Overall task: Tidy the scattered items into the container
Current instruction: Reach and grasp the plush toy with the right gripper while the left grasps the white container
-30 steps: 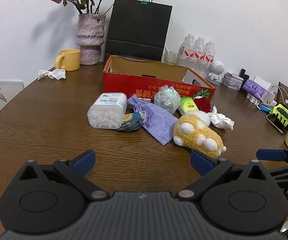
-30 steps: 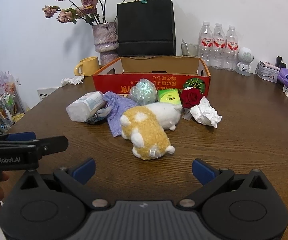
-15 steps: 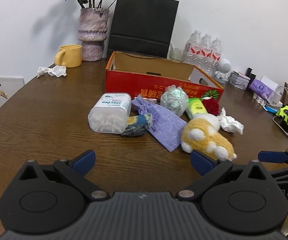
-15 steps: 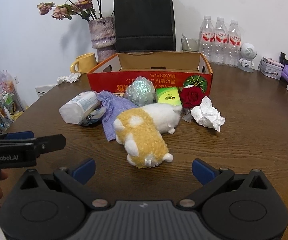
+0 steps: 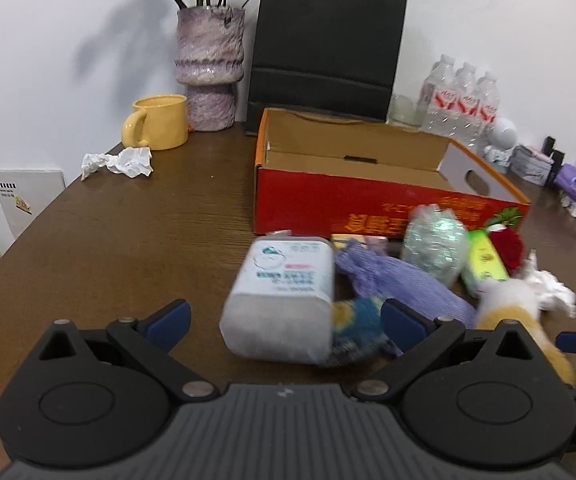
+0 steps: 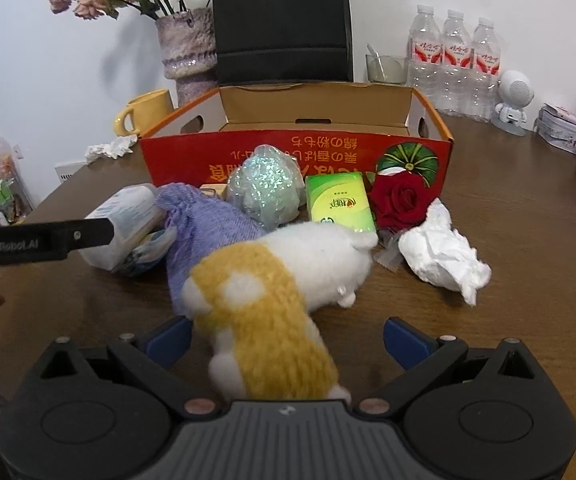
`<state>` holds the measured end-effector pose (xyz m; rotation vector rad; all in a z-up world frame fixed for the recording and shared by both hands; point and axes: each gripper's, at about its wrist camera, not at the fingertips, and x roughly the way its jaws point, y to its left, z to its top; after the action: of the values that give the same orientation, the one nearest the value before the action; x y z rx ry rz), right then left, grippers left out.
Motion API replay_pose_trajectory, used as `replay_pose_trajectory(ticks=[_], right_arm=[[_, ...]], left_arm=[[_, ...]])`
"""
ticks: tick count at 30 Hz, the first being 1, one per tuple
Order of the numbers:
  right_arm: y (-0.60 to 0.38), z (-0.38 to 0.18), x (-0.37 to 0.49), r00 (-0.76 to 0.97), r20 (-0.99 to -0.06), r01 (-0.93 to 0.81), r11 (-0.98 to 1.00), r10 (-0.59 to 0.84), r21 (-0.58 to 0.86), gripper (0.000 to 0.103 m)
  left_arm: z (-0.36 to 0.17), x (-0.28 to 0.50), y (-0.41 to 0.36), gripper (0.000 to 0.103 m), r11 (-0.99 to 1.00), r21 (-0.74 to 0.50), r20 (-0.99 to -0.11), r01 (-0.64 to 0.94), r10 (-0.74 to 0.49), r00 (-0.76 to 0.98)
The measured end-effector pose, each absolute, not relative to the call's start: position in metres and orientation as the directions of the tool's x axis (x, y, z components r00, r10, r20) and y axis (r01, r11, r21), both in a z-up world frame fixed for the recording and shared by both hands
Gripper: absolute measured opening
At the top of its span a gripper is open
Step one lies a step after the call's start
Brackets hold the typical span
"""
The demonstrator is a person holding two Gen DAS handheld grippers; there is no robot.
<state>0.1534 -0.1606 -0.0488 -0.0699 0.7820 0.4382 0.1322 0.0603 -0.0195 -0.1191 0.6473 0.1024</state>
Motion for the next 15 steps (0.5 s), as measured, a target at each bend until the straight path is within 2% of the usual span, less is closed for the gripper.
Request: replay_pose_trajectory(ticks=[3,4,6,7,8,15], right_arm=[[-0.154,-0.054,0.165,0.609,-0.704,-0.425,0.899,0.367,0.101,0.097],[-0.152,-0.055,0.168,0.604,-0.706,-0.433,0.896,0.371,0.101,0.091],[-0.148,-0.057,0.171,0.592,-0.701,-0.455,0.883,0.396,0.115,0.075],[-0.148,-0.057,0.172,0.587,-0.693,-0.469,0.873,0.418,0.13,0.053],[-0.147,-0.056,0.172,0.583,-0.687,-0.478,0.867,0.434,0.141,0.053],[-0.145,-0.05,0.169,0.606,-0.656,-0.487,0.862,0.45,0.142,0.052]], left_arm=[[-0.03,0.148,0.067,0.103,0.988,-0.066,-0.628,-0.137,0.066,0.776],[-0.033,0.152,0.068,0.103,0.988,-0.067,-0.634,-0.138,0.065,0.771],[-0.039,0.156,0.071,0.1,0.989,-0.078,-0.637,-0.127,0.048,0.769],[-0.041,0.156,0.071,0.086,0.989,-0.088,-0.637,-0.118,0.036,0.77],[-0.043,0.155,0.072,0.066,0.989,-0.101,-0.639,-0.109,0.02,0.769],[-0.041,0.142,0.067,0.067,0.991,-0.109,-0.614,-0.073,-0.01,0.789]])
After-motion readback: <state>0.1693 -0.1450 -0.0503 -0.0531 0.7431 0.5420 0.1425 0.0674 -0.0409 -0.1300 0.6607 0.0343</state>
